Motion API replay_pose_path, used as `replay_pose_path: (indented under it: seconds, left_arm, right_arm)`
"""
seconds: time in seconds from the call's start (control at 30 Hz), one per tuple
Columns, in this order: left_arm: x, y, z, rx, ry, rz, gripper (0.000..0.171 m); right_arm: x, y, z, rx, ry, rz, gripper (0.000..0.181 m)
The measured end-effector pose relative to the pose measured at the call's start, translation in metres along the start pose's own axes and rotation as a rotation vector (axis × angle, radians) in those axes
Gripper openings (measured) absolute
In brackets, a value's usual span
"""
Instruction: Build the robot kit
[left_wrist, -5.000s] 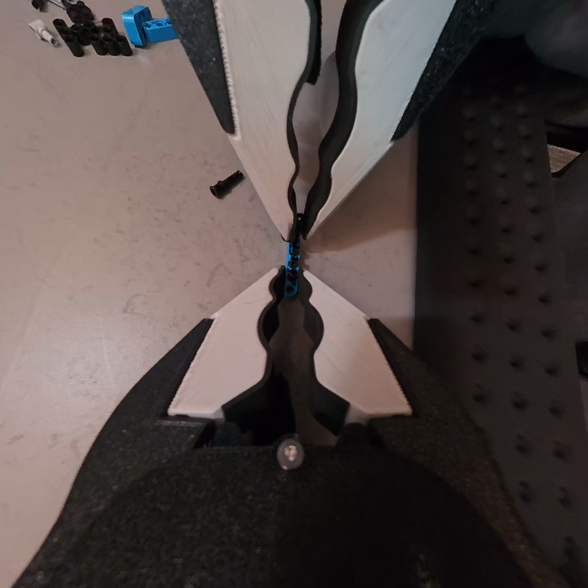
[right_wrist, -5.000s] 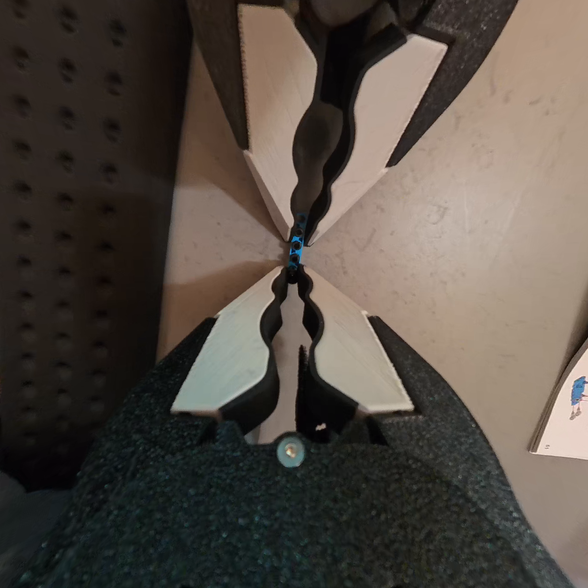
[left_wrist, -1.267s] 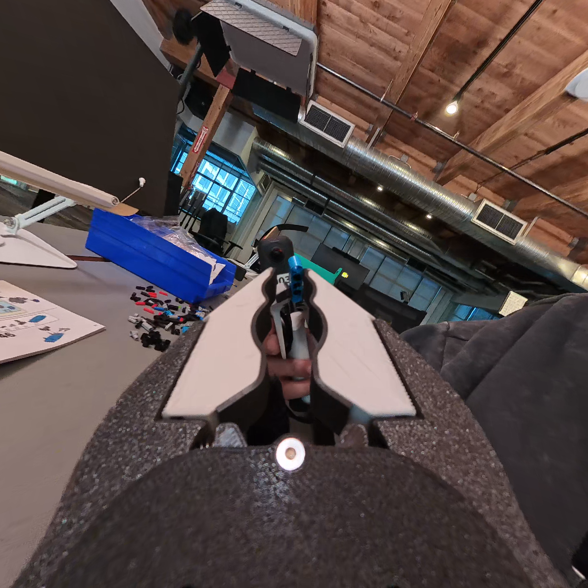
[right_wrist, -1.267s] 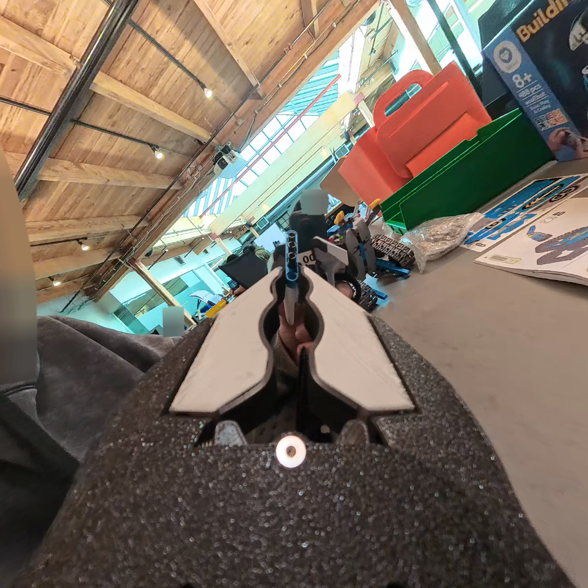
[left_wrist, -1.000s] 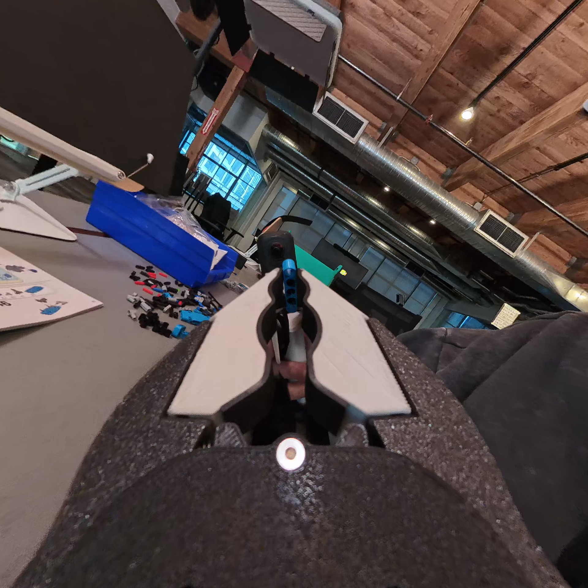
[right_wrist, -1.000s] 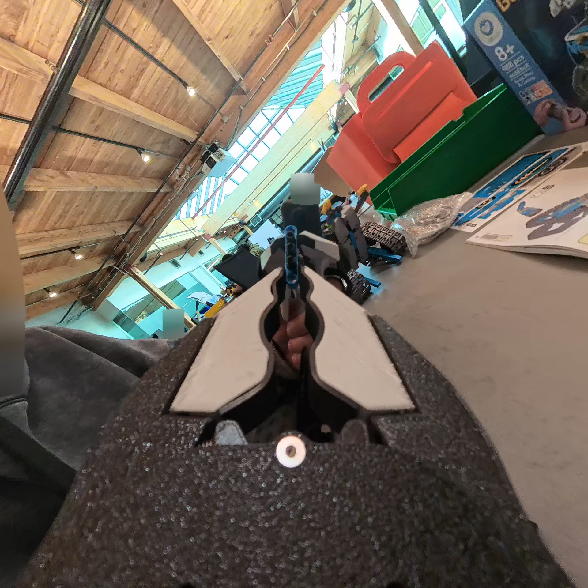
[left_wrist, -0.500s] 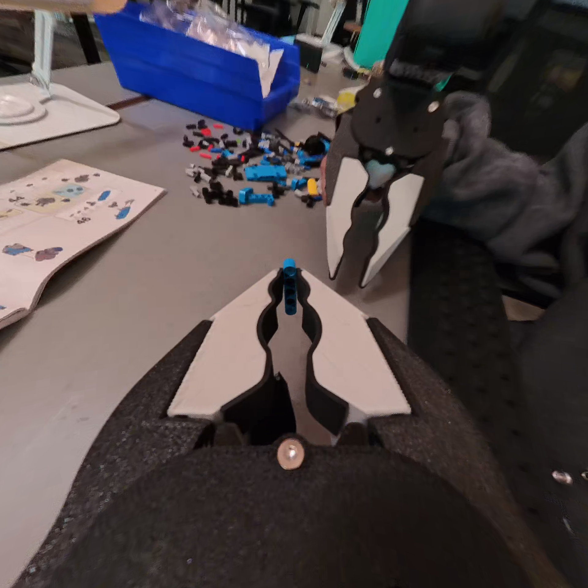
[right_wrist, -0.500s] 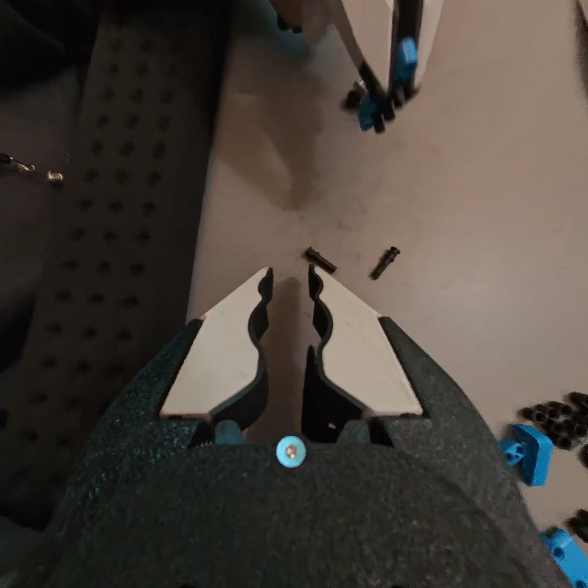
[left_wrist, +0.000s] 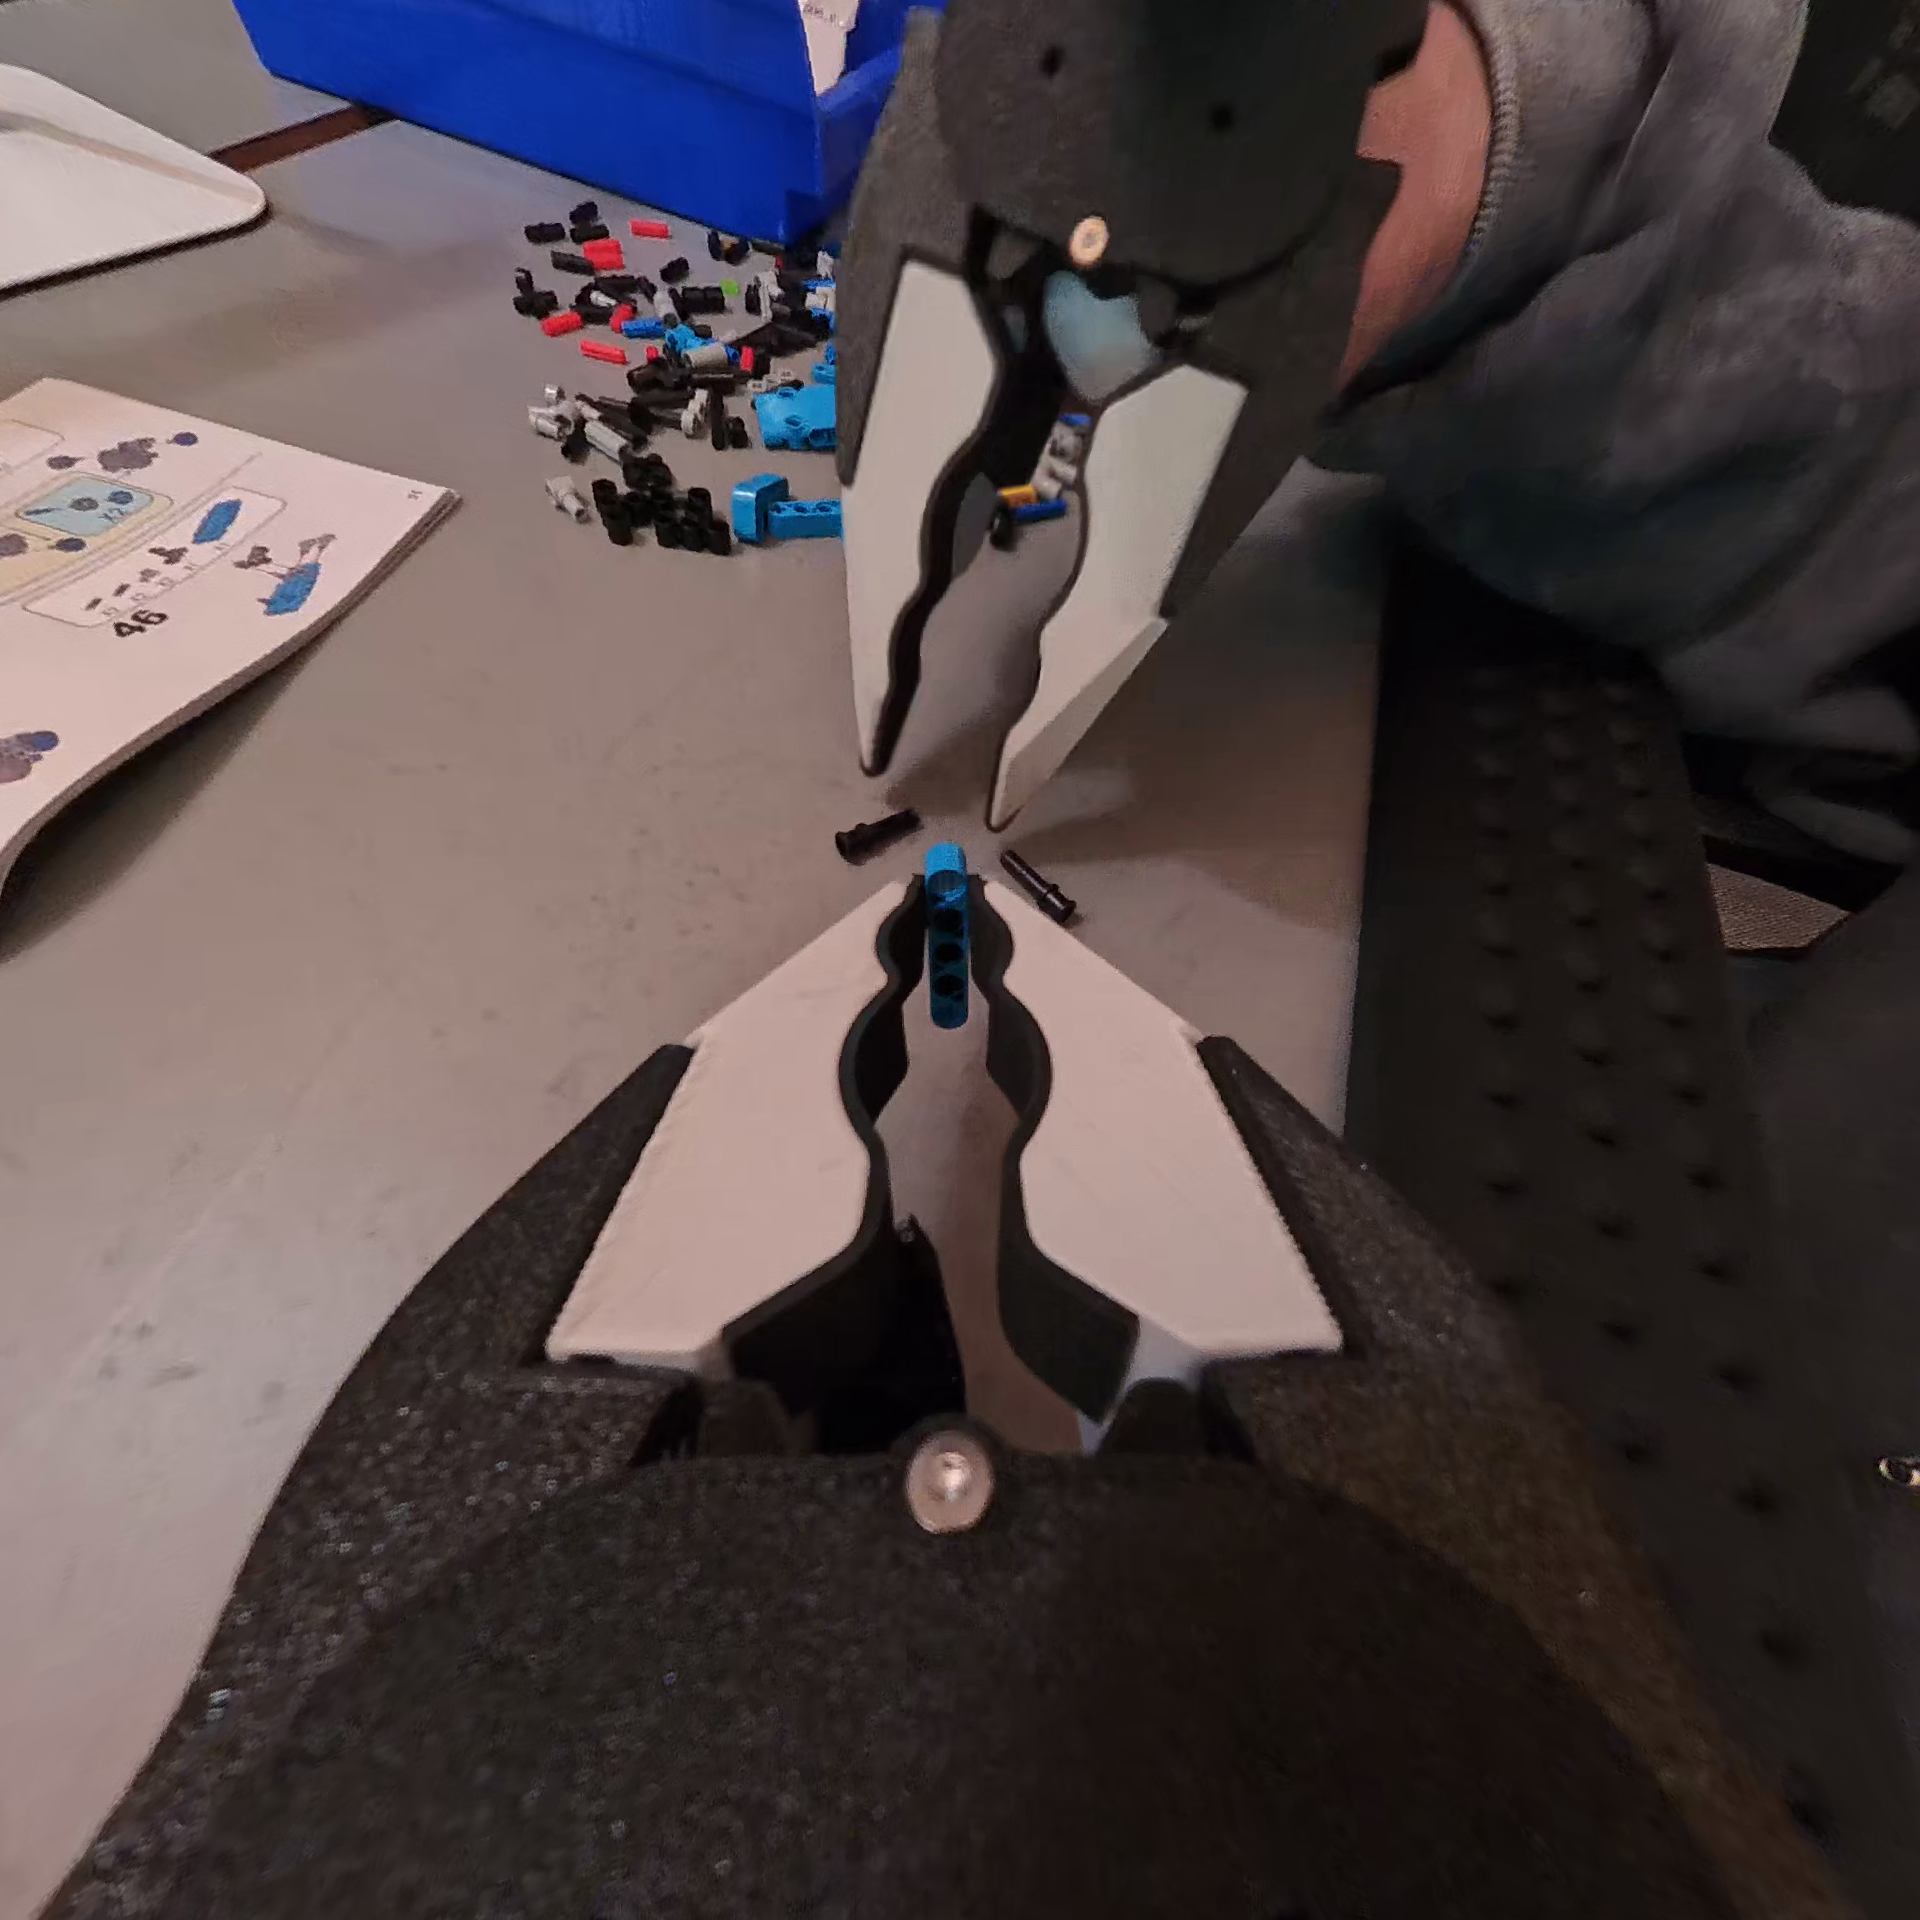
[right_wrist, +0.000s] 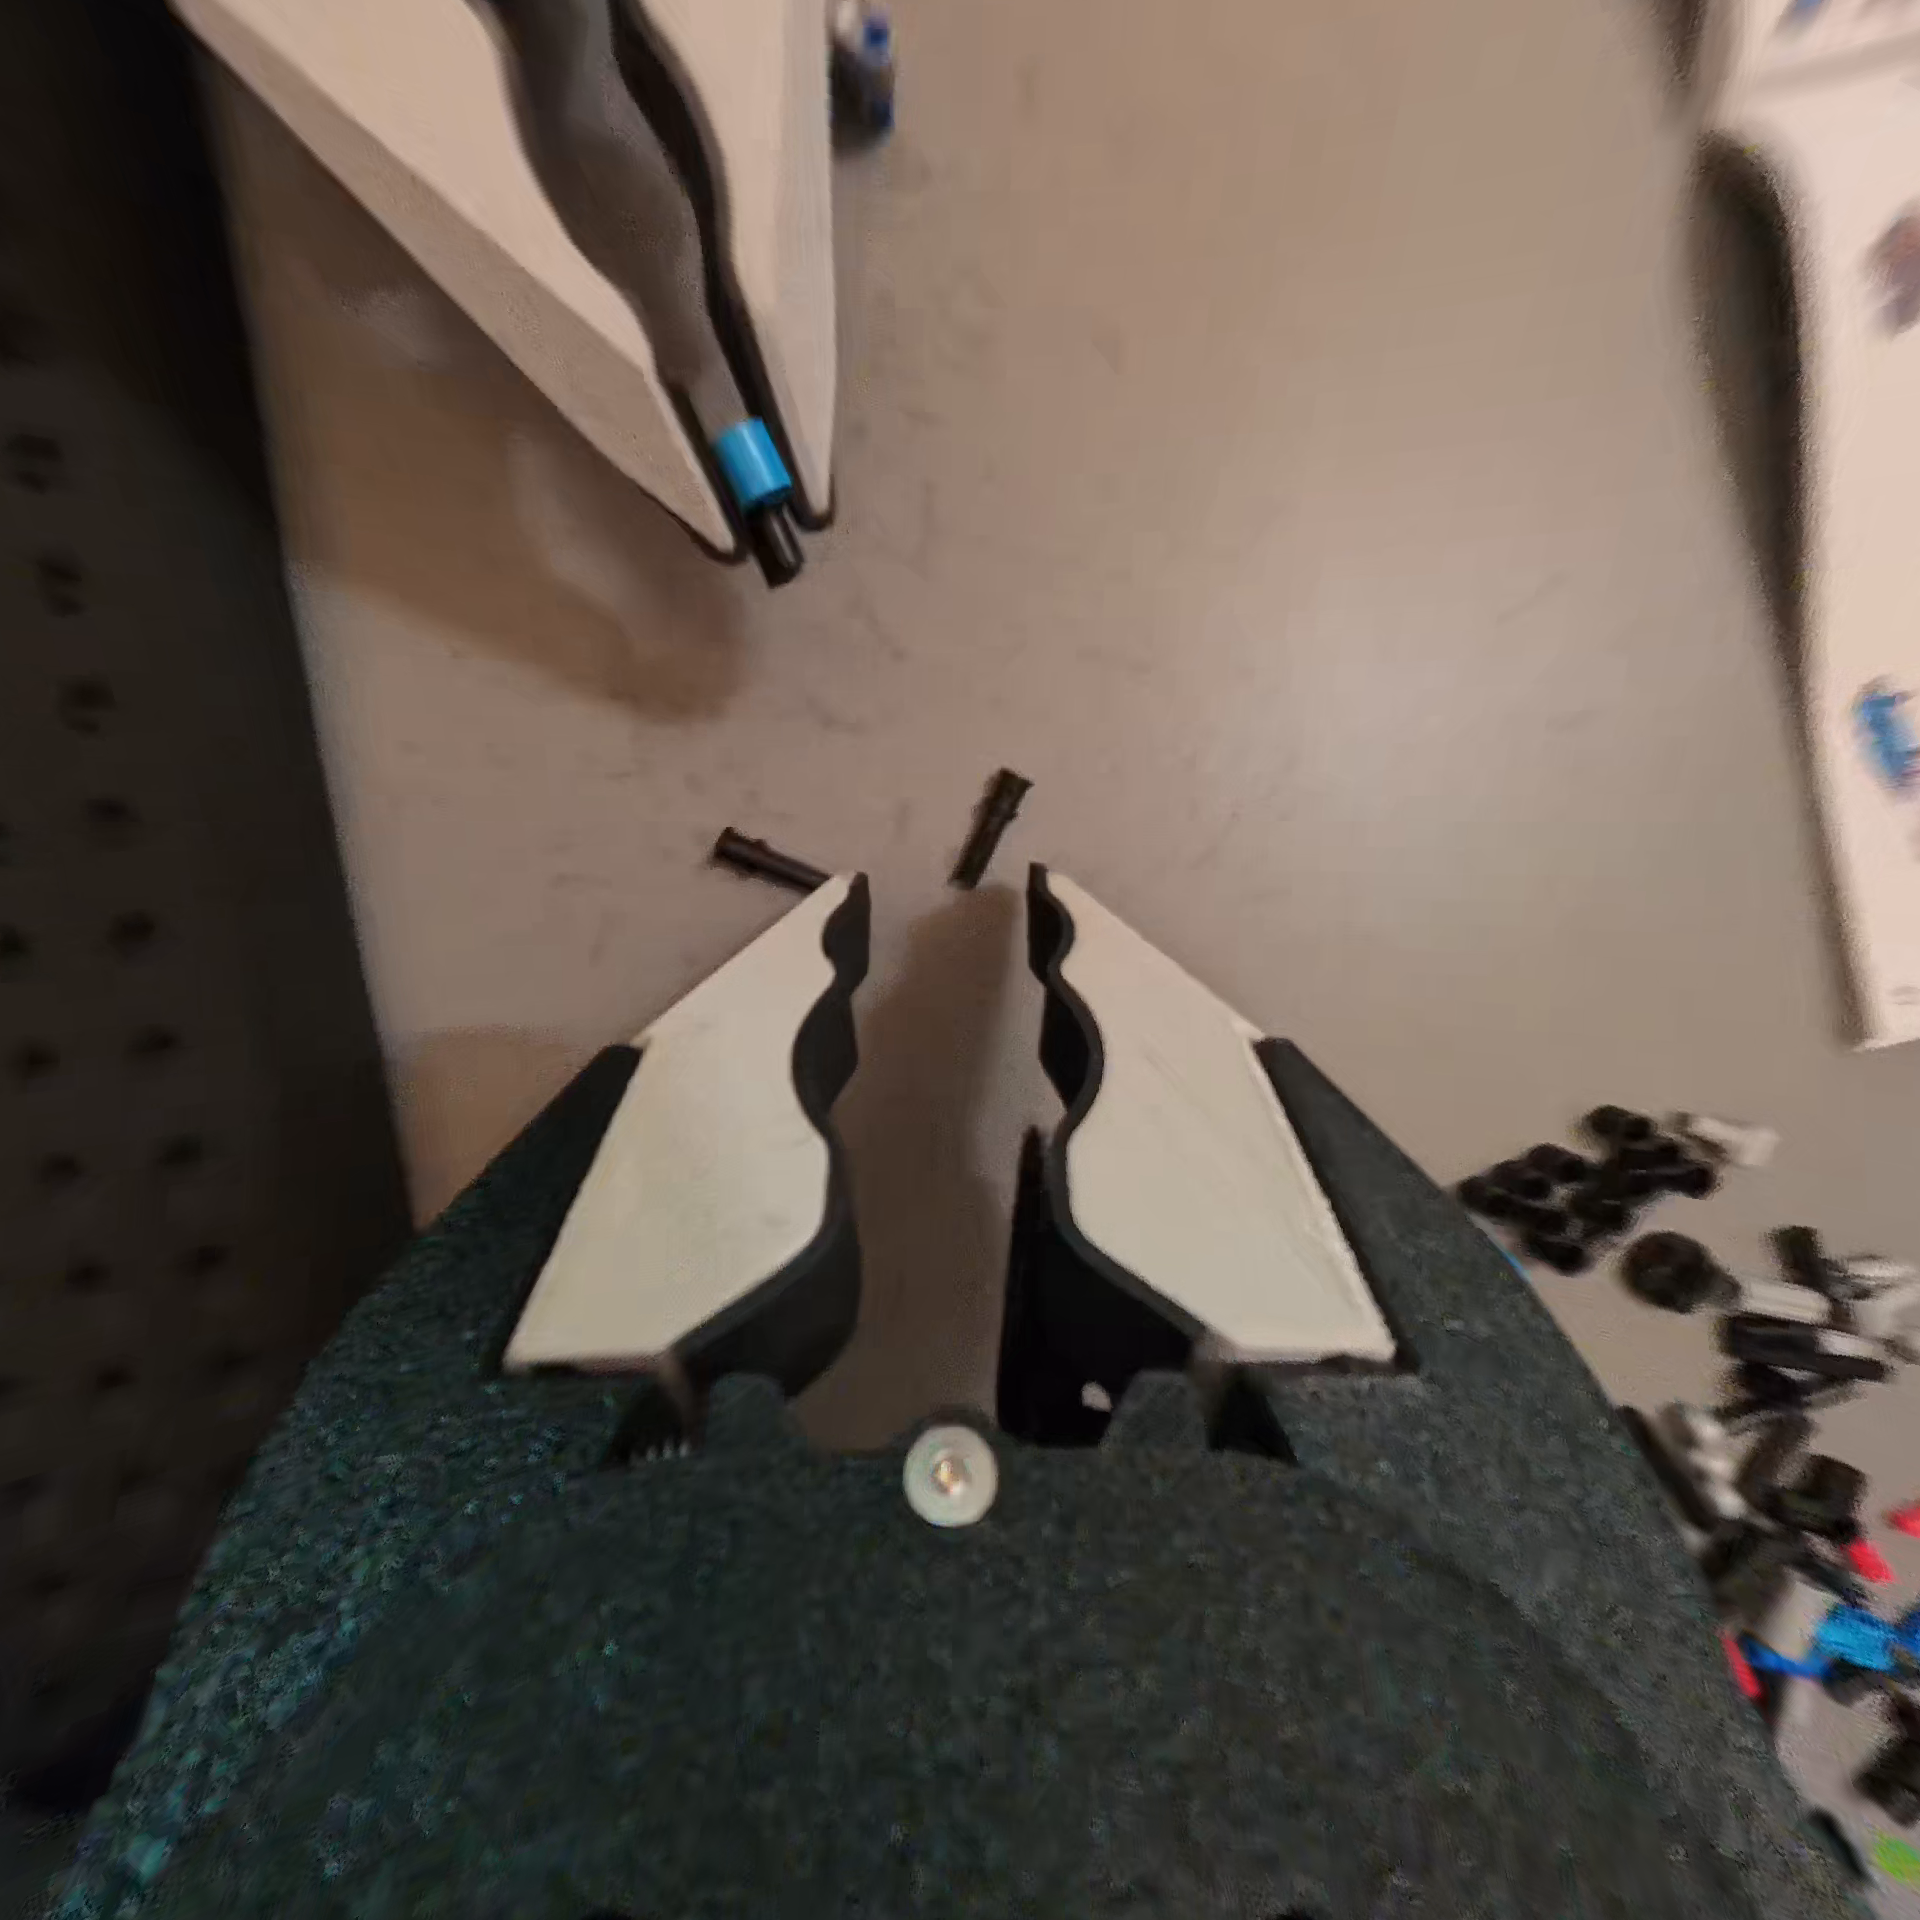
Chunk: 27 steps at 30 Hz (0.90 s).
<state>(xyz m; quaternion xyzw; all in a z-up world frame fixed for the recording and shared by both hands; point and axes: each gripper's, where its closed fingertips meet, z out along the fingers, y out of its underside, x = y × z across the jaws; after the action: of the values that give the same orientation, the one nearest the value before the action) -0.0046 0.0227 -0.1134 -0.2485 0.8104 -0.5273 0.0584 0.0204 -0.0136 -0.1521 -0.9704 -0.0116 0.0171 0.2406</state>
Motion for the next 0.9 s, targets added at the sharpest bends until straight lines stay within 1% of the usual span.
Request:
replay_pose_path:
  seconds: [0.07, 0.17, 0.2, 0.33, 0.43, 0.5, 0.57, 0.63, 0.7, 0.73, 0.77, 0.8, 0.83, 0.87, 0.9]
  left_arm:
    - [-0.002, 0.004, 0.000, -0.022, -0.023, 0.020, 0.007]
    - [-0.001, 0.008, 0.002, -0.048, -0.027, 0.036, 0.007]
    - [-0.002, 0.010, 0.003, -0.058, -0.028, 0.035, 0.007]
    - [-0.001, 0.017, 0.006, -0.108, -0.014, 0.015, 0.007]
    - [-0.003, 0.020, 0.004, -0.117, -0.029, 0.015, 0.007]
    - [-0.005, 0.023, 0.003, -0.127, -0.033, 0.015, 0.007]
    - [-0.004, 0.025, 0.004, -0.143, -0.027, 0.013, 0.007]
    - [-0.004, 0.027, 0.005, -0.156, -0.025, 0.013, 0.007]
    - [-0.007, 0.022, 0.003, -0.123, -0.037, 0.000, 0.007]
    - [-0.008, 0.017, -0.001, -0.086, -0.038, -0.016, 0.007]
    - [-0.010, 0.010, -0.005, -0.041, -0.031, -0.038, 0.007]
    - [-0.011, 0.004, -0.009, 0.003, -0.012, -0.065, 0.007]
    - [-0.010, -0.003, -0.014, 0.049, 0.015, -0.094, 0.007]
    - [-0.009, -0.013, -0.019, 0.106, 0.047, -0.120, 0.007]
    - [-0.007, -0.023, -0.025, 0.172, 0.080, -0.145, 0.007]
  right_arm:
    - [-0.009, 0.003, 0.004, -0.050, -0.062, 0.003, 0.026]
    - [-0.034, -0.003, -0.003, -0.026, -0.082, -0.170, 0.022]
    - [-0.039, -0.001, -0.004, -0.044, -0.069, -0.224, 0.023]
    - [-0.040, -0.001, -0.001, -0.137, -0.030, -0.340, 0.027]
    - [-0.035, -0.001, 0.006, -0.209, -0.008, -0.429, 0.023]
    - [-0.032, 0.006, 0.010, -0.283, -0.010, -0.457, 0.018]
    - [-0.039, 0.007, 0.012, -0.300, -0.070, -0.444, 0.004]
    - [-0.038, 0.006, 0.012, -0.305, -0.088, -0.440, 0.004]
    - [-0.037, 0.006, 0.012, -0.275, -0.109, -0.394, 0.004]
    - [-0.035, 0.005, 0.012, -0.234, -0.114, -0.351, 0.004]
    - [-0.030, -0.001, 0.010, -0.154, -0.106, -0.304, 0.004]
    - [-0.029, -0.014, 0.004, -0.030, -0.127, -0.230, 0.004]
    - [-0.027, -0.034, -0.008, 0.140, -0.147, -0.145, 0.004]
    - [-0.024, -0.058, -0.025, 0.345, -0.158, -0.071, 0.004]
    - [-0.024, -0.079, -0.046, 0.542, -0.202, 0.009, 0.004]
